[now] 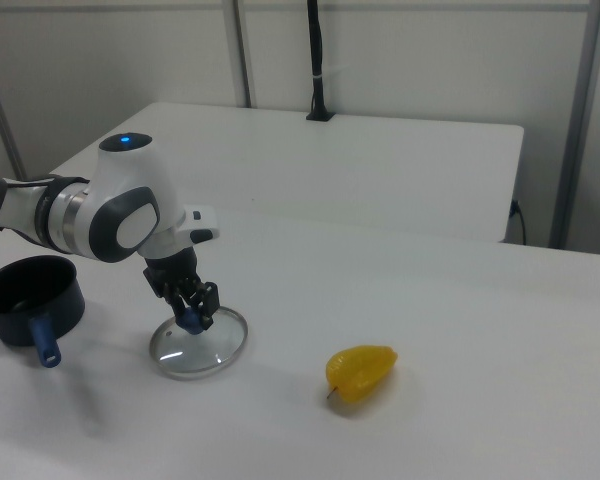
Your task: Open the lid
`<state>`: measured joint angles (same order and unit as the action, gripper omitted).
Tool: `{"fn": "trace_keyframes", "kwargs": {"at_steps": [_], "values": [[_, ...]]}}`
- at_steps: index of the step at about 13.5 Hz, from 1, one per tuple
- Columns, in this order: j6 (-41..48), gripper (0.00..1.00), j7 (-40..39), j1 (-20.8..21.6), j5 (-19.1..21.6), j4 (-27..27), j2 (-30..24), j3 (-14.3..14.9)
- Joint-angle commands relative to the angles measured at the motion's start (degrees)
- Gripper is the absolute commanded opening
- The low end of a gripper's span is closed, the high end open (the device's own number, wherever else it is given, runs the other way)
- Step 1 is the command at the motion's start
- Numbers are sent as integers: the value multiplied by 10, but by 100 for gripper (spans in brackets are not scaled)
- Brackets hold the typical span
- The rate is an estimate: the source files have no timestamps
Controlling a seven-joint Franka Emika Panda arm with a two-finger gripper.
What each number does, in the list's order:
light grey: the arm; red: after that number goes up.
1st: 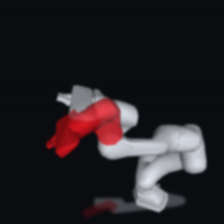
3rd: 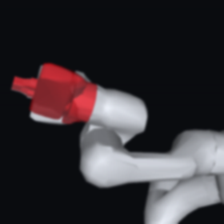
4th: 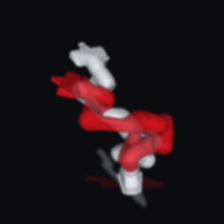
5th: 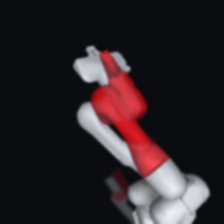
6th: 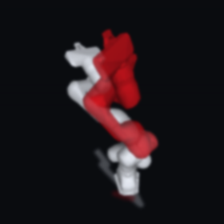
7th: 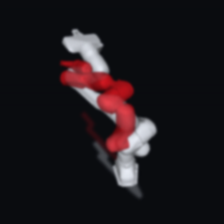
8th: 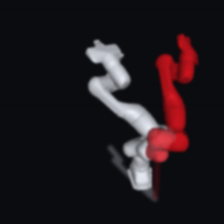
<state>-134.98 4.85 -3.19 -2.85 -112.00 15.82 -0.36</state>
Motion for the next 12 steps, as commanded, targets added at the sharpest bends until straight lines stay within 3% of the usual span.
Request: {"fn": "trace_keyframes", "kwargs": {"at_steps": [1, 2, 5, 12], "values": [[25, 54, -11, -7, 0, -2, -1, -1], [25, 79, -8, -6, 0, -1, -2, -1], [45, 100, -6, -6, -5, 16, -3, -1], [204, 100, -9, 27, -12, 130, -46, -8]]}}
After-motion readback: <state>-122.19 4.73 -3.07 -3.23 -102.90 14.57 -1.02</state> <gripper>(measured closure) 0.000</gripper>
